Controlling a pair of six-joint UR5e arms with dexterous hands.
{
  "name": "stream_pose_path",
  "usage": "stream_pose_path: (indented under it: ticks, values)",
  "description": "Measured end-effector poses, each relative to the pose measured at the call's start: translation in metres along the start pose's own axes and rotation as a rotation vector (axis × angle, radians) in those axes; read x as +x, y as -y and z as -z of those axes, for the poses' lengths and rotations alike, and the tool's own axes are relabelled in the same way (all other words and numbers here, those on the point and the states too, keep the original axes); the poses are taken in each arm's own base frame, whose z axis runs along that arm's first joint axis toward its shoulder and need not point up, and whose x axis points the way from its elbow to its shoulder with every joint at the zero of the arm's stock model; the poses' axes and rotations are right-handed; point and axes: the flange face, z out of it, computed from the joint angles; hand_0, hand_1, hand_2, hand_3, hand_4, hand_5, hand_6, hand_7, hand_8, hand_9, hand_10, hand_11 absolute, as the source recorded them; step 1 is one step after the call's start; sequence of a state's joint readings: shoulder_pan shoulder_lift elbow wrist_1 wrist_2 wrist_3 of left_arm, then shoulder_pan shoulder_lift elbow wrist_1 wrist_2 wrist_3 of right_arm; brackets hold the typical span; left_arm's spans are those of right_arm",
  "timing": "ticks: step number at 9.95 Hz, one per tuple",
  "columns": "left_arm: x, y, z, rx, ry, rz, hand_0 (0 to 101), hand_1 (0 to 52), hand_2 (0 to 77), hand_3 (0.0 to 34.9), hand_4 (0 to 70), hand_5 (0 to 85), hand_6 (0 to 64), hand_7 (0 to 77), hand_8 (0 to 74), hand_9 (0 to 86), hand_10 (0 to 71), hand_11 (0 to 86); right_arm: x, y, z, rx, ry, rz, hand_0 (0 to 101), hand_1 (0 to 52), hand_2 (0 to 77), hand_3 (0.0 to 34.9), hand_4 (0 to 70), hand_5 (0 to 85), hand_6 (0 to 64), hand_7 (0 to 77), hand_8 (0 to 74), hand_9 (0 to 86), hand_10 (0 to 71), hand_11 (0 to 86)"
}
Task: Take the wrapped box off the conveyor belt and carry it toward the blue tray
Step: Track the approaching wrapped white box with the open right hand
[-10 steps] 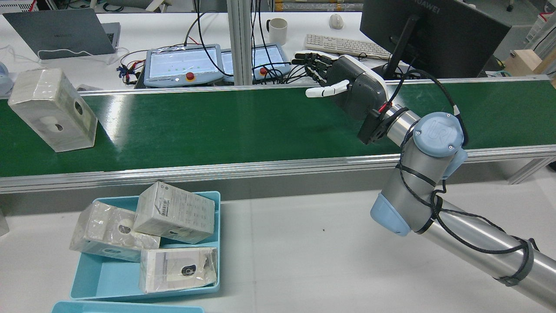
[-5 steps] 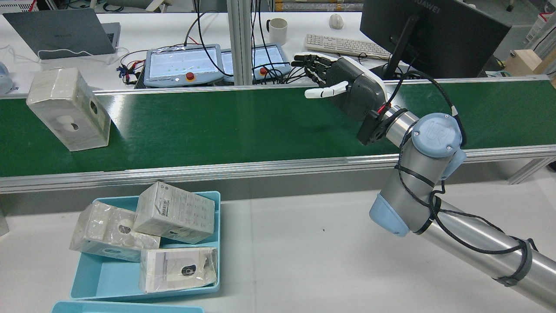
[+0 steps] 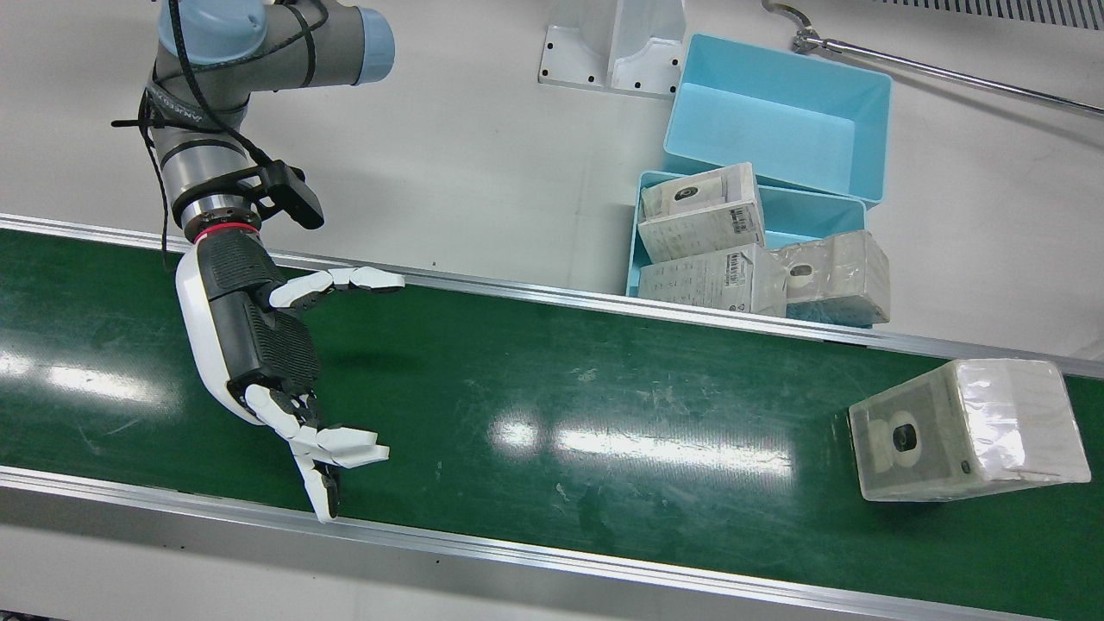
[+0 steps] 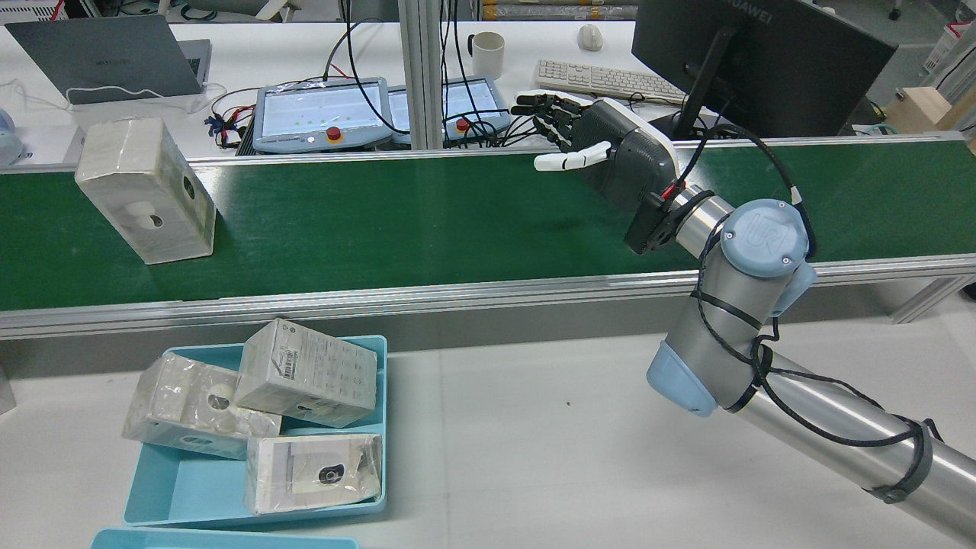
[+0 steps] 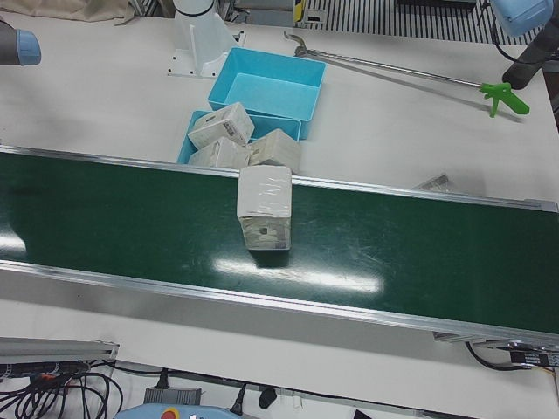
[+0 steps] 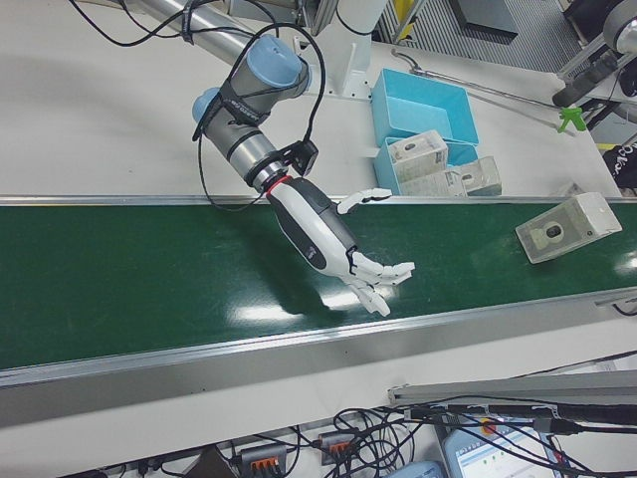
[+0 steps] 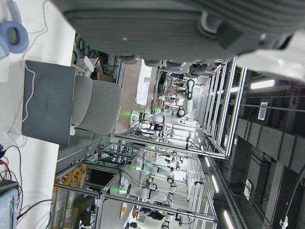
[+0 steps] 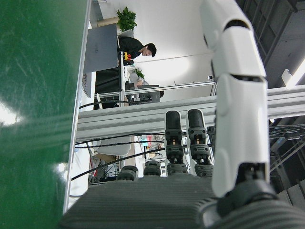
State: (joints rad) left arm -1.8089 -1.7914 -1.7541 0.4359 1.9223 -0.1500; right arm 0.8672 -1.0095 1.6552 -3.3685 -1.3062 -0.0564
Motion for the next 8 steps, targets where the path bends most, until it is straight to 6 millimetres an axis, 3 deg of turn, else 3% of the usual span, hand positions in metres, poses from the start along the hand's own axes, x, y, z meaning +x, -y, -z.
stream_pose_path:
  ticks: [4, 5, 7, 8]
  values:
    - [0.0000, 0.0000, 0.0000, 0.000, 0.000, 0.000, 0, 0.0, 1.1, 0.0, 0.0, 0.5, 0.0, 0.5, 0.5, 0.0, 0.5, 0.0, -0.0001, 0.0014, 0.0011, 0.004, 0.001, -0.001, 51, 19.1, 18.5, 2.0, 22.4, 23.5, 10.9, 27.8, 1.1, 5.4, 1.1, 3.3]
    - [0.0000, 0.0000, 0.0000, 0.000, 0.000, 0.000, 0, 0.0, 0.5, 0.0, 0.0, 1.1, 0.0, 0.5, 0.5, 0.0, 0.5, 0.0, -0.0001, 0.0019, 0.0015, 0.005, 0.002, -0.001, 51, 14.7, 13.1, 2.1, 22.4, 23.5, 10.9, 27.8, 1.1, 5.4, 1.1, 3.3]
    - [0.0000, 0.0000, 0.0000, 0.000, 0.000, 0.000, 0, 0.0, 1.1, 0.0, 0.0, 0.5, 0.0, 0.5, 0.5, 0.0, 0.5, 0.0, -0.0002, 0.0021, 0.0017, 0.005, 0.002, -0.001, 50, 14.2, 10.9, 2.1, 21.3, 22.9, 10.4, 24.5, 1.1, 5.4, 1.1, 2.2]
    - [0.0000, 0.0000, 0.0000, 0.000, 0.000, 0.000, 0, 0.0, 1.1, 0.0, 0.0, 0.5, 0.0, 0.5, 0.5, 0.0, 0.5, 0.0, -0.0001, 0.0018, 0.0014, 0.005, 0.002, -0.001, 48, 12.5, 3.8, 2.0, 21.3, 22.4, 9.8, 24.5, 1.6, 5.4, 0.0, 1.6]
